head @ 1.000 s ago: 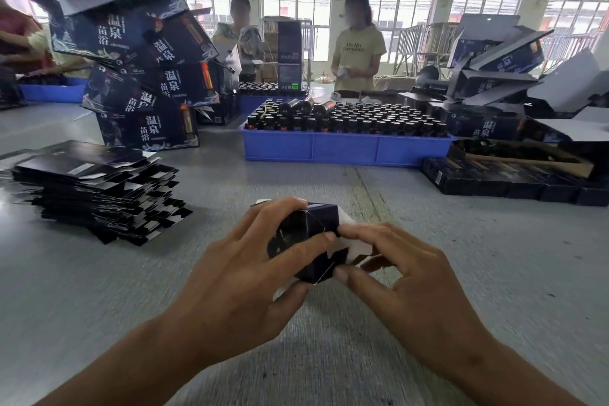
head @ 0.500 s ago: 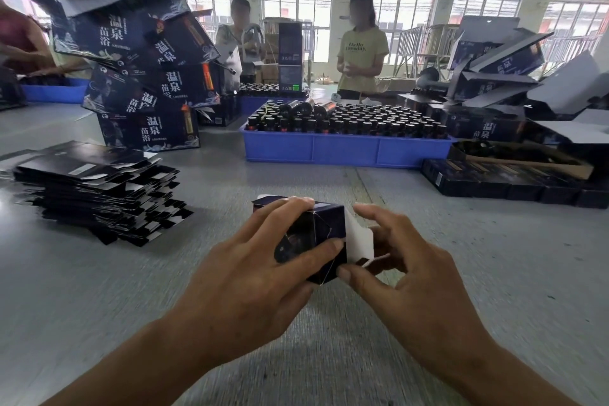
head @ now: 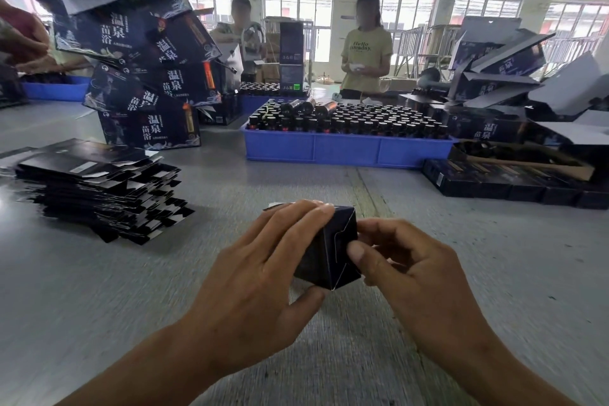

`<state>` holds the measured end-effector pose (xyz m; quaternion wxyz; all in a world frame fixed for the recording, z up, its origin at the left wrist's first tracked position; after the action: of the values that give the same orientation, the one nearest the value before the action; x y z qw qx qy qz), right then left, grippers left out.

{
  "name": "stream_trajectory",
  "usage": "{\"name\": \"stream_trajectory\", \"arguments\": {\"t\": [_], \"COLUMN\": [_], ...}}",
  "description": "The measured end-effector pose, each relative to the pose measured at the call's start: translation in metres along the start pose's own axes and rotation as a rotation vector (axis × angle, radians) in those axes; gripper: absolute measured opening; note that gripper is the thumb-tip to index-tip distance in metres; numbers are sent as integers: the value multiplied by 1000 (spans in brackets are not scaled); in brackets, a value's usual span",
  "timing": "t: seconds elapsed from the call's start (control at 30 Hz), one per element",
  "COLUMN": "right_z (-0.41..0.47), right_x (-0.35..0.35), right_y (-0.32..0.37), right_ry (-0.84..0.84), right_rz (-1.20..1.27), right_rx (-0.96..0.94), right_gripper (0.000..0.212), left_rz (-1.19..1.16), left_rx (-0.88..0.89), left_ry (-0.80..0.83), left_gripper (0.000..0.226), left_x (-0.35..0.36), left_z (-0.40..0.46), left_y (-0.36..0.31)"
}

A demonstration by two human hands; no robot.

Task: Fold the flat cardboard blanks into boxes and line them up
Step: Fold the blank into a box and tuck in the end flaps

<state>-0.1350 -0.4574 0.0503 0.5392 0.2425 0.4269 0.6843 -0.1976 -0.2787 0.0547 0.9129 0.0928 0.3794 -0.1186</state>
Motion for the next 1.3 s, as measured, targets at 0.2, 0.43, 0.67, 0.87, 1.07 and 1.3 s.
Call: {"name": "stream_trajectory", "arguments": {"t": [0.2, 0.43, 0.67, 0.87, 1.07, 1.3], "right_z": [1, 1, -1, -2, -3, -4], "right_x": [1, 2, 1, 2, 3, 4], "right_y": [3, 5, 6, 6, 8, 9], "right_ry": [25, 5, -34, -72, -113, -147], "right_rz": [26, 30, -20, -85, -203, -307], "right_rx": [7, -32, -55, -75, -123, -181], "right_gripper": [16, 18, 23, 20, 22, 11], "left_rz": [22, 29, 28, 23, -7, 17], "left_rx": [-54, -37, -29, -31, -33, -22], "left_ry": [8, -28, 14, 11, 2, -1], "left_gripper": [79, 74, 75, 74, 72, 72], "left_x": [-1, 2, 3, 2, 3, 4], "left_z": [1, 2, 1, 2, 2, 2], "left_y": [-5, -7, -9, -10, -11, -11]}}
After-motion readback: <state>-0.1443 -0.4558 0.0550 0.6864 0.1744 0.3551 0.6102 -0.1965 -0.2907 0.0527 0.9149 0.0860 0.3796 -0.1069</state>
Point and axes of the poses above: each hand's wrist, its own z-axis towards the middle knuckle, its own x-axis out of the palm, y = z × x, the point moved 3 cm from there along z, towards the middle knuckle, and after that the axes turned 14 degrees about z, right-handed, at the moved point
